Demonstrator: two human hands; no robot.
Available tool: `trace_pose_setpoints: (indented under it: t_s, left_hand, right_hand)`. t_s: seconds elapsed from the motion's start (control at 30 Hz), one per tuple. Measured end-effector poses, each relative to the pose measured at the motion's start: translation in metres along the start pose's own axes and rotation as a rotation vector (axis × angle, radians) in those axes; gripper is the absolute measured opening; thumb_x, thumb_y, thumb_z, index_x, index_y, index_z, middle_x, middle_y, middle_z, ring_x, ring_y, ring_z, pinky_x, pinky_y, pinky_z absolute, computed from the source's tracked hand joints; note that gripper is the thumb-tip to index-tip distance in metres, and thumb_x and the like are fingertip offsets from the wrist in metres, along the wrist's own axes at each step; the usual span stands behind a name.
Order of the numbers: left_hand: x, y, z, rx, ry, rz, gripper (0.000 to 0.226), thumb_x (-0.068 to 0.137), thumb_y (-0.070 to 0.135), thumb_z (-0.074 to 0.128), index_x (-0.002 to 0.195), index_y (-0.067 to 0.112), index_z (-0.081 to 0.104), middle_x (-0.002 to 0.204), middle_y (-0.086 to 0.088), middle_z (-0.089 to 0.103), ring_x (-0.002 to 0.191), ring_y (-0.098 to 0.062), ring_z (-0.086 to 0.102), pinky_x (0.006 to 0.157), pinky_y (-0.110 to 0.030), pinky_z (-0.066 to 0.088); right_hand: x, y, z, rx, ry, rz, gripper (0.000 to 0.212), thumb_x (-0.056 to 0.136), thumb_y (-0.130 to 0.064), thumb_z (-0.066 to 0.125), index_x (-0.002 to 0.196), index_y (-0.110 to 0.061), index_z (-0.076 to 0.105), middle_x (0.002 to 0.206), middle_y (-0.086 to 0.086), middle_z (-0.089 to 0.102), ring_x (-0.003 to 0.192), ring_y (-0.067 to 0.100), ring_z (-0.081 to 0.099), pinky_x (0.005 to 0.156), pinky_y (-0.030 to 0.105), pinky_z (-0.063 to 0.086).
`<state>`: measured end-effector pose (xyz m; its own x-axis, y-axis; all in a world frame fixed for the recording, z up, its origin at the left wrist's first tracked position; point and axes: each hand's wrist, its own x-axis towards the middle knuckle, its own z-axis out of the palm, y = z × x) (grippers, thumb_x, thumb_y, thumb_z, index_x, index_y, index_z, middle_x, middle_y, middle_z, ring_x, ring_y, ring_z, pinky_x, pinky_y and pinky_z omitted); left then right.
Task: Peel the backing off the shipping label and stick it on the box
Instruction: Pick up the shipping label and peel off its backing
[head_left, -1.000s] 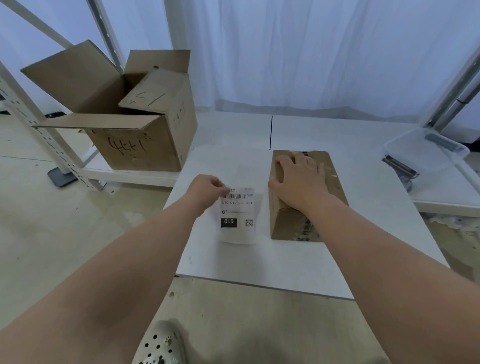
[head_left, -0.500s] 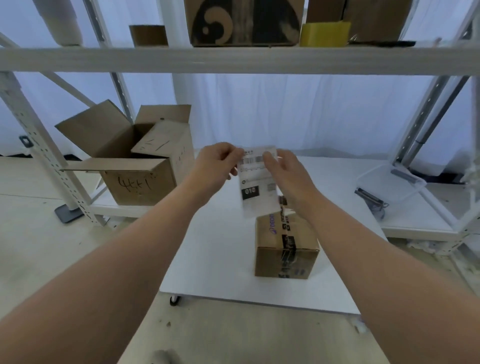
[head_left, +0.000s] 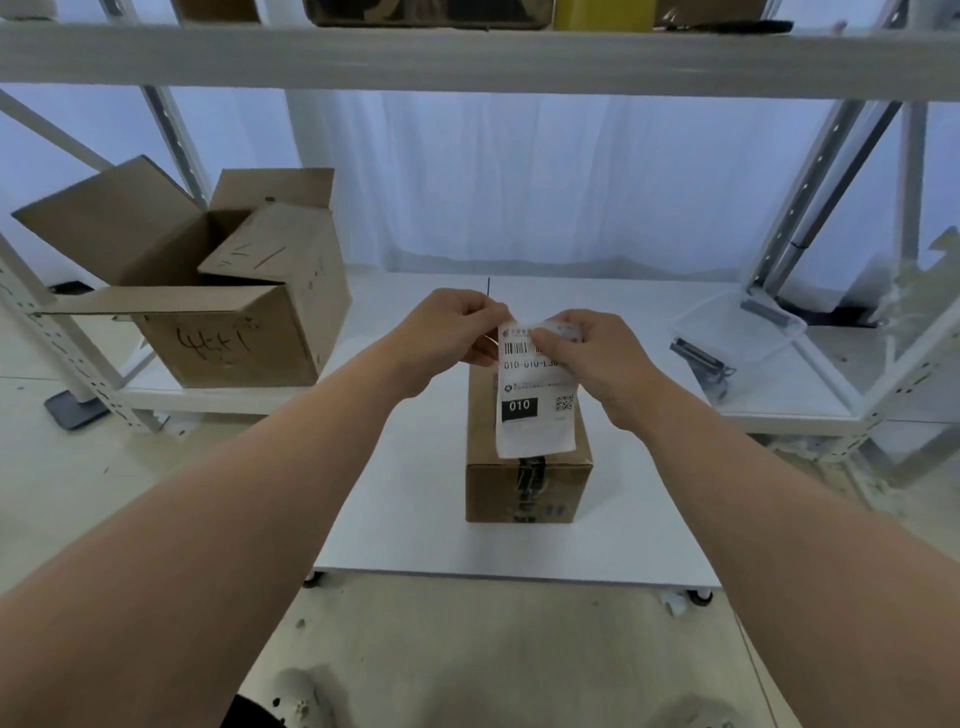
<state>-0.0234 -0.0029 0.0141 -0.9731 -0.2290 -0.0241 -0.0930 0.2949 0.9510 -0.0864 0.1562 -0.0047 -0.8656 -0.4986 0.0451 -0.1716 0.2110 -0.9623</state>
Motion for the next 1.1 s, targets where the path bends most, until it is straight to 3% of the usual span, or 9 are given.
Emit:
trace_pose_setpoints:
  t_s: [0.1, 0.2, 0.3, 0.5, 0.57, 0.67, 0.8, 0.93, 1.1]
  left_hand:
    - [0.009, -0.003, 0.003, 0.119, -0.086, -0.022, 0.025, 0.093, 0.03, 0.057, 0.089, 0.007, 0.064, 0.086, -0.008, 0.071, 0.074, -0.014, 0.067, 0.072, -0.023, 0.058]
    - [0.013, -0.007, -0.001, 0.192, -0.133, -0.022, 0.018, 0.088, 0.023, 0.064, 0.083, 0.007, 0.065, 0.076, -0.004, 0.07, 0.061, -0.005, 0.062, 0.063, -0.019, 0.055]
    - [0.011, -0.01, -0.008, 0.13, -0.075, -0.042, 0.018, 0.088, 0.022, 0.064, 0.081, 0.005, 0.066, 0.067, 0.0, 0.066, 0.05, -0.001, 0.057, 0.054, -0.013, 0.05]
    - [0.002, -0.02, -0.023, -0.027, 0.064, 0.004, 0.012, 0.088, 0.017, 0.065, 0.077, 0.011, 0.065, 0.073, 0.0, 0.064, 0.059, -0.007, 0.054, 0.059, -0.016, 0.049]
    - [0.002, -0.021, -0.025, 0.002, 0.163, 0.02, 0.013, 0.085, 0.013, 0.068, 0.074, 0.011, 0.061, 0.072, 0.0, 0.063, 0.053, -0.004, 0.053, 0.053, -0.016, 0.046]
    - [0.002, -0.023, -0.026, 0.011, 0.245, 0.028, 0.016, 0.084, 0.012, 0.069, 0.071, 0.011, 0.059, 0.07, -0.004, 0.063, 0.049, -0.004, 0.054, 0.05, -0.016, 0.045]
    - [0.001, -0.02, -0.022, -0.107, 0.154, 0.007, 0.012, 0.082, 0.009, 0.071, 0.074, 0.005, 0.063, 0.069, -0.009, 0.064, 0.053, -0.006, 0.062, 0.057, -0.014, 0.053]
    - [-0.001, -0.016, -0.021, -0.159, 0.052, -0.025, 0.011, 0.083, 0.008, 0.069, 0.085, -0.003, 0.066, 0.077, -0.013, 0.069, 0.066, -0.011, 0.069, 0.068, -0.017, 0.057]
    - [-0.006, -0.01, -0.017, -0.207, -0.024, -0.061, 0.007, 0.086, 0.005, 0.065, 0.083, 0.0, 0.063, 0.083, -0.016, 0.071, 0.072, -0.013, 0.071, 0.069, -0.017, 0.057]
  right_hand:
    - [0.004, 0.007, 0.001, -0.013, -0.009, 0.026, 0.013, 0.086, -0.022, 0.067, 0.089, -0.01, 0.064, 0.079, 0.002, 0.07, 0.064, 0.013, 0.067, 0.05, 0.018, 0.05]
    - [0.01, 0.008, 0.002, -0.014, 0.022, 0.009, 0.015, 0.084, -0.022, 0.068, 0.089, -0.008, 0.066, 0.075, 0.0, 0.069, 0.06, 0.009, 0.065, 0.048, 0.017, 0.049]
    - [0.012, 0.007, 0.006, 0.038, 0.05, 0.006, 0.014, 0.089, -0.021, 0.062, 0.088, -0.008, 0.066, 0.078, 0.001, 0.069, 0.06, 0.008, 0.064, 0.051, 0.018, 0.051]
    - [0.015, 0.004, 0.018, 0.029, 0.096, 0.001, 0.02, 0.086, -0.018, 0.066, 0.092, 0.001, 0.063, 0.083, 0.006, 0.067, 0.072, 0.018, 0.064, 0.067, 0.028, 0.053]
    - [0.016, 0.005, 0.022, -0.16, 0.197, -0.05, 0.019, 0.082, -0.019, 0.069, 0.095, -0.011, 0.058, 0.087, 0.004, 0.058, 0.077, 0.016, 0.056, 0.059, 0.011, 0.046]
    - [0.016, 0.002, 0.025, -0.507, 0.302, -0.241, 0.019, 0.081, -0.023, 0.068, 0.096, -0.016, 0.056, 0.09, 0.0, 0.052, 0.08, 0.01, 0.046, 0.065, 0.015, 0.034]
    - [0.013, -0.004, 0.032, -0.367, 0.168, -0.251, 0.009, 0.082, -0.02, 0.069, 0.086, -0.014, 0.064, 0.075, -0.007, 0.059, 0.065, 0.001, 0.051, 0.063, 0.011, 0.041]
    - [0.009, -0.006, 0.032, -0.23, 0.121, -0.209, 0.009, 0.082, -0.019, 0.07, 0.084, -0.011, 0.064, 0.073, -0.001, 0.064, 0.068, 0.015, 0.064, 0.071, 0.031, 0.056]
    - [0.008, -0.007, 0.026, -0.137, 0.101, -0.16, 0.007, 0.083, -0.019, 0.069, 0.079, -0.012, 0.068, 0.077, 0.004, 0.069, 0.072, 0.017, 0.067, 0.075, 0.035, 0.06]
